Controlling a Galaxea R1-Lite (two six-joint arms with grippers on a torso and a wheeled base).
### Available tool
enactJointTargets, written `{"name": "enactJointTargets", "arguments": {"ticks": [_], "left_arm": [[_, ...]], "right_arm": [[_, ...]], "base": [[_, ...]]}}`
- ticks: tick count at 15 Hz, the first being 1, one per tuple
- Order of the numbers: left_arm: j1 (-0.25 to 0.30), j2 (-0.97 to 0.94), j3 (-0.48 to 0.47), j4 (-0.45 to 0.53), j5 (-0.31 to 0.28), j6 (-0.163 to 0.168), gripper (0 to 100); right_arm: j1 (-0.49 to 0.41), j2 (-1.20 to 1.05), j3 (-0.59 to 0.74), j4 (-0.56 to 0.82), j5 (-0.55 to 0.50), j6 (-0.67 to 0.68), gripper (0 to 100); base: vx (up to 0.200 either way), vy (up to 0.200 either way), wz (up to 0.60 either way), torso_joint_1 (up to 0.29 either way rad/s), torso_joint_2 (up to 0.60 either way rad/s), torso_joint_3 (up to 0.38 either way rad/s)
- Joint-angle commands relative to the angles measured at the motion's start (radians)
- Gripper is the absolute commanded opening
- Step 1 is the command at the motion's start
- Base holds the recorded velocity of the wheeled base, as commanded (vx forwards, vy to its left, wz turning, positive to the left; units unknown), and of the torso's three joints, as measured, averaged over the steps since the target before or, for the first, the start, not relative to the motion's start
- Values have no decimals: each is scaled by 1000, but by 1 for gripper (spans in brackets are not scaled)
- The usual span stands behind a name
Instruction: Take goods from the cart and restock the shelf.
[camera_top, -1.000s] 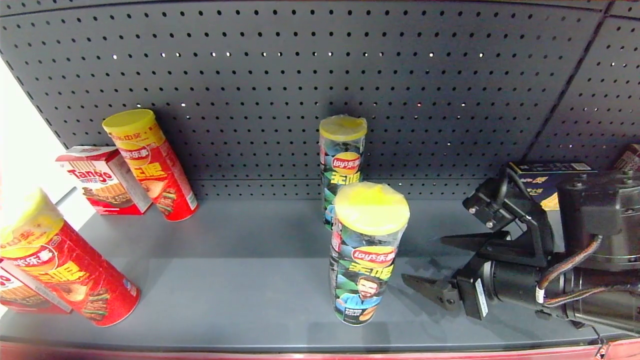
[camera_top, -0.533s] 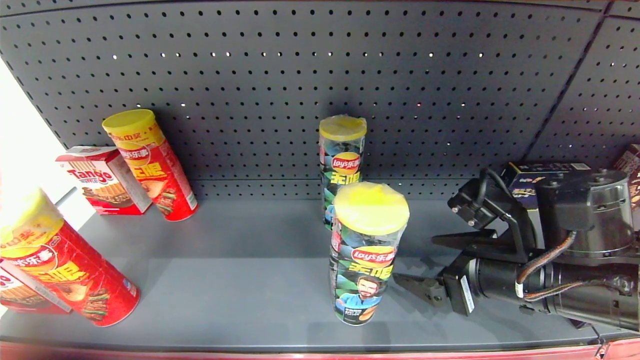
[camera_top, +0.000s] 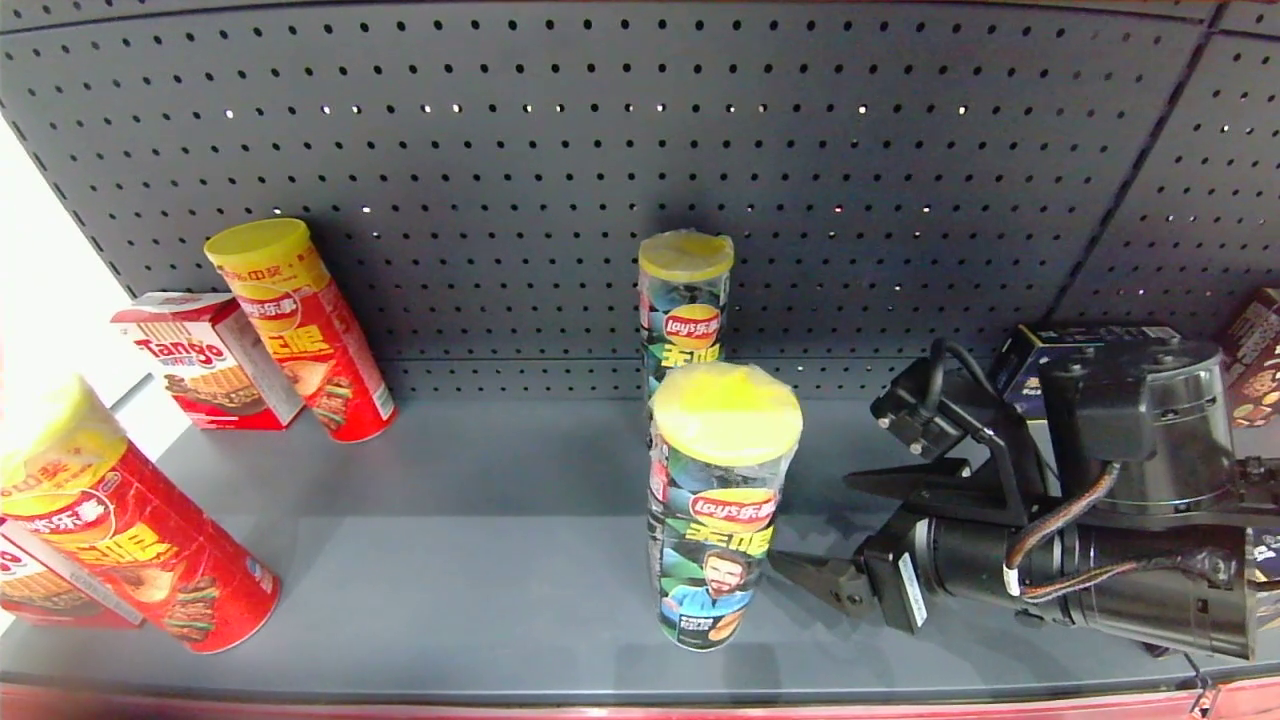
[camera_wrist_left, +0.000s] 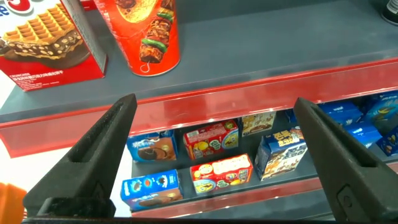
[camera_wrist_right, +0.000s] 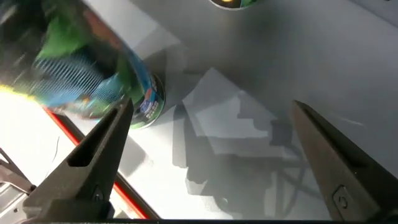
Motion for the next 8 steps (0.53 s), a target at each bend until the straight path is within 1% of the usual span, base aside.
{"name": "enactJointTargets", "arguments": {"ticks": [1, 8], "left_arm": [[0, 1, 0, -1, 0, 0, 100], [0, 1, 0, -1, 0, 0, 100]], "right_arm": [[0, -15, 7, 0, 0, 0, 100], [6, -6, 1, 0, 0, 0, 100]], "base": [[0, 0, 0, 0, 0, 0], [0, 0, 0, 0, 0, 0]]}}
